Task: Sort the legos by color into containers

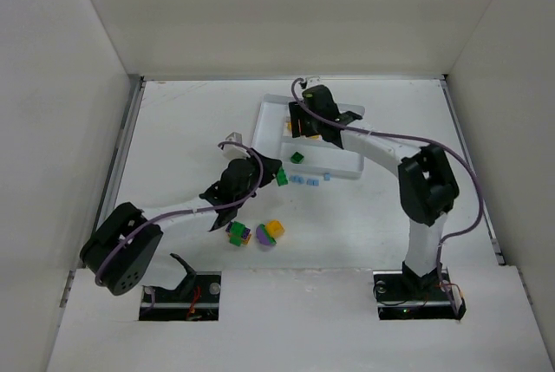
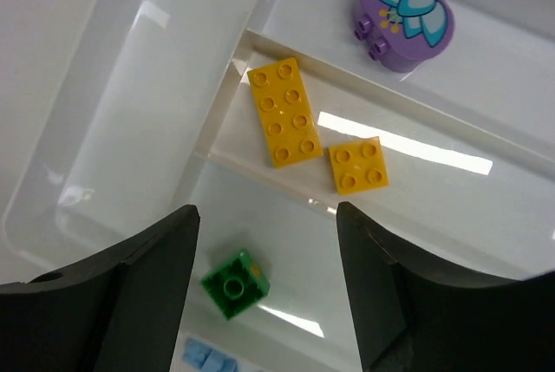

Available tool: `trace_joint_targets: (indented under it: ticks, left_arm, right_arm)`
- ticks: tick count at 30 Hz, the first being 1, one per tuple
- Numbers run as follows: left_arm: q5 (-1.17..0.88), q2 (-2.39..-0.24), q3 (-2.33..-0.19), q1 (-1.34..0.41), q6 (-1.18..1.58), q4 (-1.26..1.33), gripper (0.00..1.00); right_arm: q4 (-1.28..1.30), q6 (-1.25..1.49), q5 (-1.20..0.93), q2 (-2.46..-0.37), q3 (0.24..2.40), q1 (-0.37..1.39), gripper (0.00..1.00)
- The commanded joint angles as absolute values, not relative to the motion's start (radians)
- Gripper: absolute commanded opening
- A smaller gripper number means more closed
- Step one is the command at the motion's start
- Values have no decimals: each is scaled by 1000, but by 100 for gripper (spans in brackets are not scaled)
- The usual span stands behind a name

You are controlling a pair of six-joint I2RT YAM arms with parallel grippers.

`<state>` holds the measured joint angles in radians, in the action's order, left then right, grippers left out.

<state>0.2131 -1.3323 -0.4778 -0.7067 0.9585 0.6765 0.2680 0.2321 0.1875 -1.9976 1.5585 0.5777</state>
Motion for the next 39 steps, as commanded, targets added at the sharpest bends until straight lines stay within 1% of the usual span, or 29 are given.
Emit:
trace_joint_targets:
  ticks: [1,3,4,5,7,8,10,12,13,15,20,24,31,36,39]
  left_arm:
    - [241,-1359,-557,-723,937,726,17]
    - [245,-1390,-590,-731,927,726,17]
    - [252,-1408,-607,-735,922,727,17]
    - [261,-1429,-626,-742,919,732,17]
    - [278,-1486,-675,-757,917,741,17]
    - [279,-1512,-701,-760,914,744,17]
    - [281,-1557,-741,-765,911,747,17]
    - [314,-1610,-784,-774,907,762,17]
    - [339,-1635,-801,-778,907,771,17]
    - [386,-1681,-836,-788,905,785,17]
    - [510,-1770,-902,-812,905,818,17]
    - [606,-1857,-983,-843,870,827,19]
    - [660,-1956,-1083,-869,831,813,26]
    - [661,-1956,-1078,-866,838,813,32]
    - [655,-1902,-1045,-863,819,813,37]
  right_arm:
    - [108,277,248,-1810,1455,591,70]
    - [39,322,281,-1725,1347,594,67]
    - [0,348,297,-1680,1286,596,62]
    - [-38,379,317,-1634,1225,597,55]
    - [-113,454,363,-1521,1076,601,36]
    - [-144,481,377,-1475,1016,602,31]
    - [-199,534,388,-1380,899,605,27]
    - [-239,564,385,-1298,804,614,27]
    - [-247,569,380,-1258,760,630,29]
    - [-245,565,386,-1211,707,663,30]
    - [-307,577,425,-1128,594,700,30]
    - [-330,580,416,-1103,572,709,30]
    - [-345,580,416,-1058,545,723,32]
    - [-339,563,417,-1039,542,726,35]
    - [-339,554,404,-1042,541,726,38]
